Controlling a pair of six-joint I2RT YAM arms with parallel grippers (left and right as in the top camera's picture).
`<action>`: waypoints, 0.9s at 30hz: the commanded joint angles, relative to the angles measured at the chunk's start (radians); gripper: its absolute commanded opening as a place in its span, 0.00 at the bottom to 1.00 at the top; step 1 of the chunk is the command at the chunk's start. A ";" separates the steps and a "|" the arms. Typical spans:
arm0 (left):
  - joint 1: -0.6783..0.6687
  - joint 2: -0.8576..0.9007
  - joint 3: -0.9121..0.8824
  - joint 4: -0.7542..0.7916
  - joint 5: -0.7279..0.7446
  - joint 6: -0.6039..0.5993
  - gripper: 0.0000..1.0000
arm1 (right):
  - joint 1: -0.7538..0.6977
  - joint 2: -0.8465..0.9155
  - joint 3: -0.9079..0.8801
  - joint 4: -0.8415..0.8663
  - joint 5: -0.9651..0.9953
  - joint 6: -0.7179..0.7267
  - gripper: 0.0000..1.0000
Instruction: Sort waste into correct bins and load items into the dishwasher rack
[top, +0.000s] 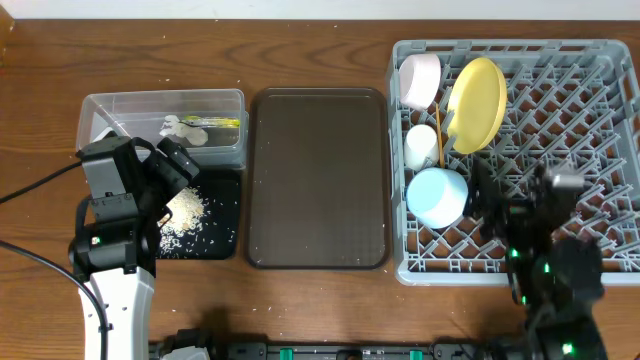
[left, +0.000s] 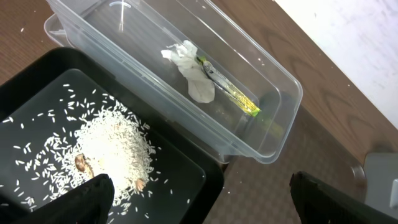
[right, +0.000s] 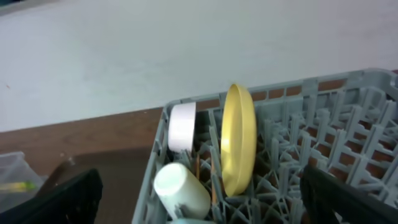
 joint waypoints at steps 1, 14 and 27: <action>0.005 0.001 0.021 -0.003 -0.005 0.002 0.93 | -0.035 -0.089 -0.093 0.029 -0.033 0.023 0.99; 0.005 0.001 0.021 -0.003 -0.005 0.002 0.93 | -0.144 -0.339 -0.334 0.123 -0.055 0.122 0.99; 0.005 0.001 0.021 -0.003 -0.005 0.002 0.93 | -0.169 -0.440 -0.456 0.173 -0.058 0.109 0.99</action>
